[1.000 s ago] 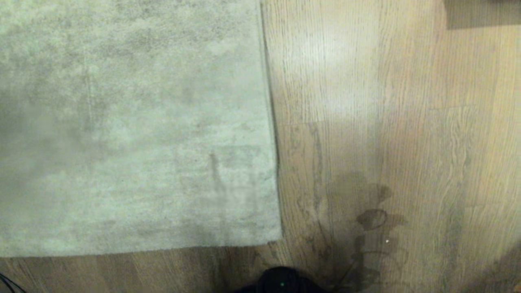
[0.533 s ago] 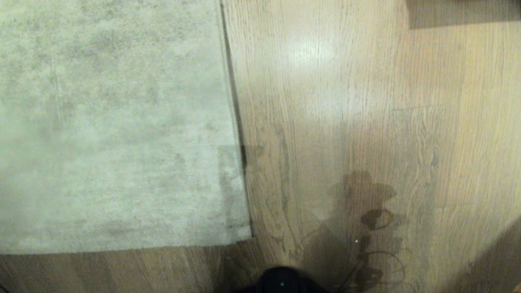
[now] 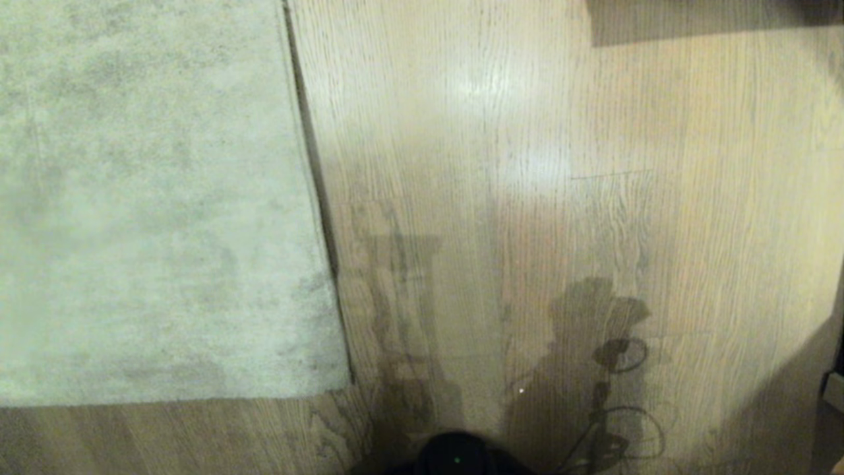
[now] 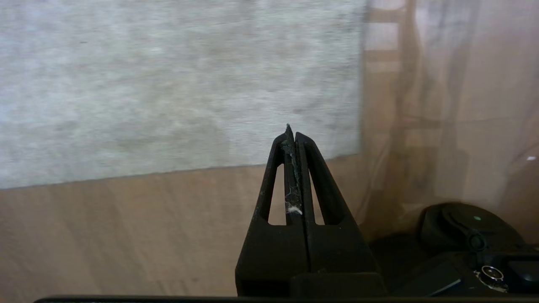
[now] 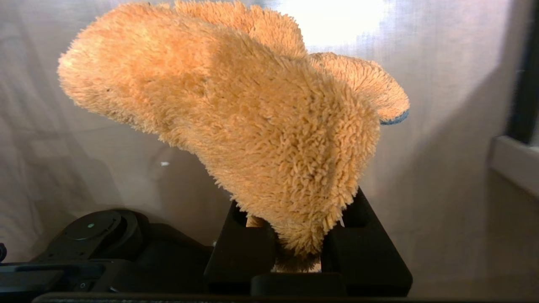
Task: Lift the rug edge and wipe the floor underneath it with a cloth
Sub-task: Put down the rag
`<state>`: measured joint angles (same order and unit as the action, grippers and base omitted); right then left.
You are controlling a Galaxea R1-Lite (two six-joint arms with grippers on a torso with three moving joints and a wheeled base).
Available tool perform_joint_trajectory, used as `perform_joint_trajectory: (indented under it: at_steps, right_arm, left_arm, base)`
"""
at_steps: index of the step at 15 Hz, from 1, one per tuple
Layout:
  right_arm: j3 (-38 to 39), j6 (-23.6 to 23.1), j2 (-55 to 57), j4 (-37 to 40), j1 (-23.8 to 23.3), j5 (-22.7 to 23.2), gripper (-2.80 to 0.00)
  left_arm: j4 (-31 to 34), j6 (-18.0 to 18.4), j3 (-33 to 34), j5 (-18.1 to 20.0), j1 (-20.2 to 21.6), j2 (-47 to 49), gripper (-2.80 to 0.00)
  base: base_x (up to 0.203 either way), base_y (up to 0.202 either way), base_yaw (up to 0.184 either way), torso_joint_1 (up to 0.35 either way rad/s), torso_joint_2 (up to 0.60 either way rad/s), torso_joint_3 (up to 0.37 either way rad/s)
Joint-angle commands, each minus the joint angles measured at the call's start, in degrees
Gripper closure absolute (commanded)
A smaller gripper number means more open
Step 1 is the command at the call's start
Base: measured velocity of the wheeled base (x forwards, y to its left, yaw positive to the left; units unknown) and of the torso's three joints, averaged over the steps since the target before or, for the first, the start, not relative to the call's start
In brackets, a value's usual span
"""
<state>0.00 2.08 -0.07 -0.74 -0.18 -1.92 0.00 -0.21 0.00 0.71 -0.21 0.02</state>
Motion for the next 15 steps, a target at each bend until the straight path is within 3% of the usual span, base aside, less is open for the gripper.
perform_joint_trajectory:
  at_steps: [1, 3, 15]
  right_arm:
    - [0.0, 0.0, 0.1, 0.0, 0.0, 0.0, 0.0]
    - [0.0, 0.0, 0.1, 0.0, 0.0, 0.0, 0.0]
    - [0.0, 0.0, 0.1, 0.0, 0.0, 0.0, 0.0]
  left_arm:
    - [0.0, 0.0, 0.0, 0.0, 0.0, 0.0, 0.0]
    - [0.0, 0.0, 0.0, 0.0, 0.0, 0.0, 0.0]
    - [0.0, 0.0, 0.0, 0.0, 0.0, 0.0, 0.0]
  base:
    - [0.0, -0.191, 0.003, 0.002, 0.0, 0.0]
    - [0.0, -0.135, 0.0, 0.002, 0.0, 0.005]
    - [0.0, 0.0, 0.0, 0.0, 0.0, 0.0]
